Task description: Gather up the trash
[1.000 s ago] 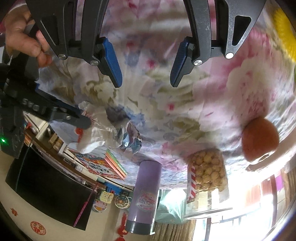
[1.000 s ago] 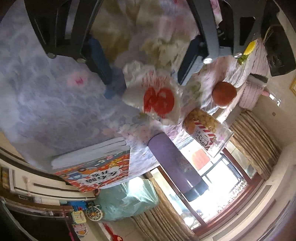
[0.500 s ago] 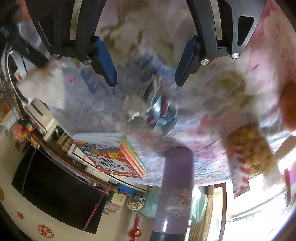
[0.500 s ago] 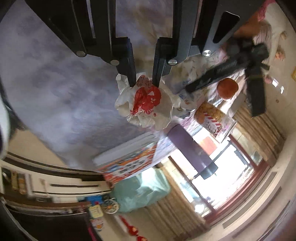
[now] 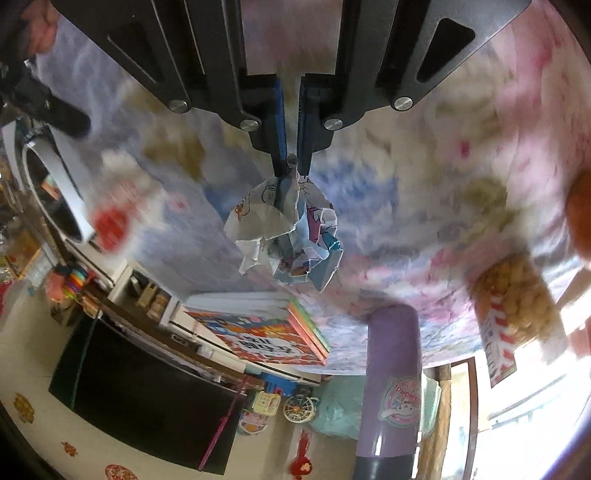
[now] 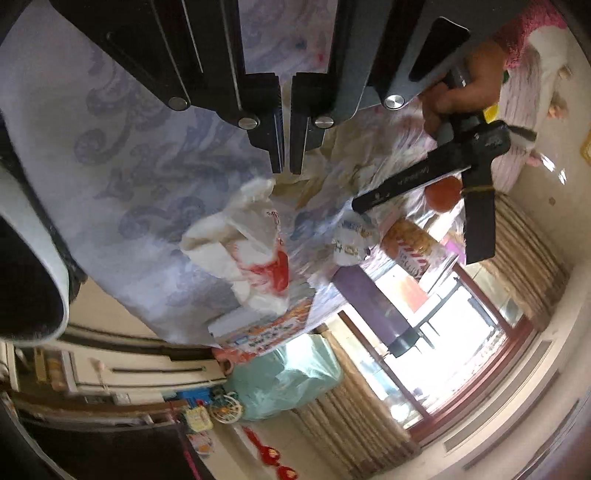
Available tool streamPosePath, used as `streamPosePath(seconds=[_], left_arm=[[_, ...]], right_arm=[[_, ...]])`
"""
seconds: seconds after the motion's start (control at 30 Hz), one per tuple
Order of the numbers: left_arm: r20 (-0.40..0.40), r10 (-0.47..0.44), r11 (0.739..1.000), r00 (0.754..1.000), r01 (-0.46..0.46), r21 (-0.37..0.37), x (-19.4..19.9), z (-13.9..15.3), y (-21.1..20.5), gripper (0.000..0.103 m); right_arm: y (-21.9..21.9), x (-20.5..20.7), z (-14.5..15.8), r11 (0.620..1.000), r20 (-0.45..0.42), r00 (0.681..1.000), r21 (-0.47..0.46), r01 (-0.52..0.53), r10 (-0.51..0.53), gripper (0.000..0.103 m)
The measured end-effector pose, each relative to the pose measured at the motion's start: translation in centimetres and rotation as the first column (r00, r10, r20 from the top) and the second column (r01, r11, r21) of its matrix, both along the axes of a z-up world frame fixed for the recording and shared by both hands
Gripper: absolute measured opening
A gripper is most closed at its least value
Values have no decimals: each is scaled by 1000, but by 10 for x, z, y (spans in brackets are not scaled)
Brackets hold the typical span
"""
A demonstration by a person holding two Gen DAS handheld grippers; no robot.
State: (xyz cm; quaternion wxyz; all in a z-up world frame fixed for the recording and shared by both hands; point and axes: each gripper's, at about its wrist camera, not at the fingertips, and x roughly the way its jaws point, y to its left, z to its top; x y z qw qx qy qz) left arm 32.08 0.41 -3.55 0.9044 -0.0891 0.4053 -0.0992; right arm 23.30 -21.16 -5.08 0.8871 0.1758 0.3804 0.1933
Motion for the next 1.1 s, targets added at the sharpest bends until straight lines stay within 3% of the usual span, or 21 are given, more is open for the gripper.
streamPosePath(seconds=[0.07,0.17,0.2,0.23,0.3,0.5,0.57,0.63,0.7,0.77,0.8,0.83,1.07,1.1], left_arm=[[-2,-8,999,1000,8,-33,-18,2,2,3],[-9,-16,998,1000,16,-68,-38,6,2,3],[-11,-17,997,1000,17,-79,-44,6,2,3],[-17,-16,996,1000,15,-89,-51,5,1,3],[-25,-14,995,1000,11,-99,-61,5,0,3],[-44,1,997,999,-4,-81,-73,3,-6,6],[-44,10,997,999,-13,-77,-76,6,-6,15],[-31,27,997,999,-29,-67,-79,10,-6,41],[-11,33,998,999,-34,-56,-83,15,-8,51],[1,28,999,1000,-28,-46,-85,19,-12,54],[5,22,999,1000,-22,-43,-85,19,-14,57],[2,20,999,1000,-20,-33,-83,20,-18,63],[-10,30,1000,999,-30,2,-60,12,-34,63],[-15,29,1000,999,-29,4,-58,10,-34,54]], right_arm=[[1,-4,7,1000,11,1000,-5,-27,27,3],[1,-7,15,999,41,999,-34,-31,33,12],[0,-7,16,999,49,998,-48,-24,26,29],[-1,-5,18,997,69,998,-78,3,3,57],[-5,1,20,994,94,995,-99,40,-31,87],[-7,43,10,988,53,998,-144,50,-43,88],[-8,58,1,989,20,999,-142,42,-39,88],[-11,69,-9,992,-23,999,-122,29,-32,88],[-13,72,-15,992,-39,999,-120,24,-29,88],[-13,74,-21,992,-33,999,-122,15,-19,87],[-14,72,-21,992,-29,999,-124,14,-17,81],[-13,72,-22,992,-27,1000,-124,9,-12,69],[-12,64,-16,993,5,1000,-119,-13,13,55],[-12,63,-16,993,9,1000,-117,-14,15,53]])
